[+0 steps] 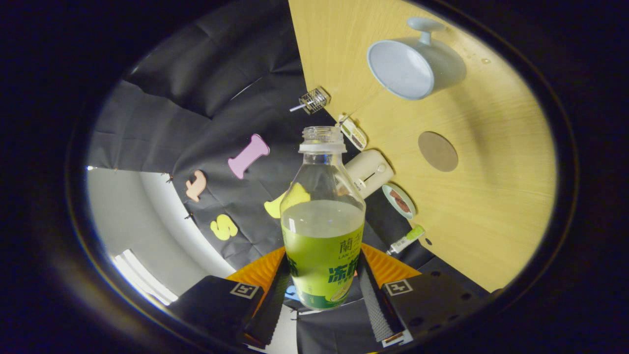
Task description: Take the bottle from table, then pour the juice into the cup, finally place the bottle on the coaster
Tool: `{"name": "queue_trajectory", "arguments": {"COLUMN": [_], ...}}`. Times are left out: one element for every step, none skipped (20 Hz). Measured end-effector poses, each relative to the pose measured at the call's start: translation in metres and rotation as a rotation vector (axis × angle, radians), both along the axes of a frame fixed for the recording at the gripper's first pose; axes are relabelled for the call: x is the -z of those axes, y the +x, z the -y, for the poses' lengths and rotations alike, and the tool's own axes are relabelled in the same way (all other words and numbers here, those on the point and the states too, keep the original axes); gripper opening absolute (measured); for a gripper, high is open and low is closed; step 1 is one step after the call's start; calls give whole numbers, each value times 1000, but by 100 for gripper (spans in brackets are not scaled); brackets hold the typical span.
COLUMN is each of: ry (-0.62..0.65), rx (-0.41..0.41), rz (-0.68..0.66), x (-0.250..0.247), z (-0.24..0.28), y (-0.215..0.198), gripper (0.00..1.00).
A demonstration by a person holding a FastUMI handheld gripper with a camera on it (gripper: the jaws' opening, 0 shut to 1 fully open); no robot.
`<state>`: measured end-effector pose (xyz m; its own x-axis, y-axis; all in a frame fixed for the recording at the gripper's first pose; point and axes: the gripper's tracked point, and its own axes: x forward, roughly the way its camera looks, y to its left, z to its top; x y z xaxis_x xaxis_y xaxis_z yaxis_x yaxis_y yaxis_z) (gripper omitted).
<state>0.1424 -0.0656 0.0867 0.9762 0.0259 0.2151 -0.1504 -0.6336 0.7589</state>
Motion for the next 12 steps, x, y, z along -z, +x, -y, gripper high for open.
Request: {"name": "queue_trajectory", "arguments": {"ry": [5, 13, 23, 33, 41, 43, 44, 47, 48, 52, 56, 59], "rx": [-2, -5, -10, -12, -9, -7, -8, -7, -7, -4, -1, 1], "rz": [-2, -2, -2, 2, 4, 6, 9, 10, 14, 15, 16, 18], "x": [0, 0, -2, -4, -5, -6, -5, -6, -6, -6, -6, -7], "z": [0, -1, 0, 1, 1, 2, 3, 3, 4, 4, 5, 6], "y": [0, 1, 1, 0, 0, 1, 0, 0, 0, -1, -1, 0], "gripper": [77, 77, 77, 77, 77, 77, 77, 77, 77, 77, 77, 77]}}
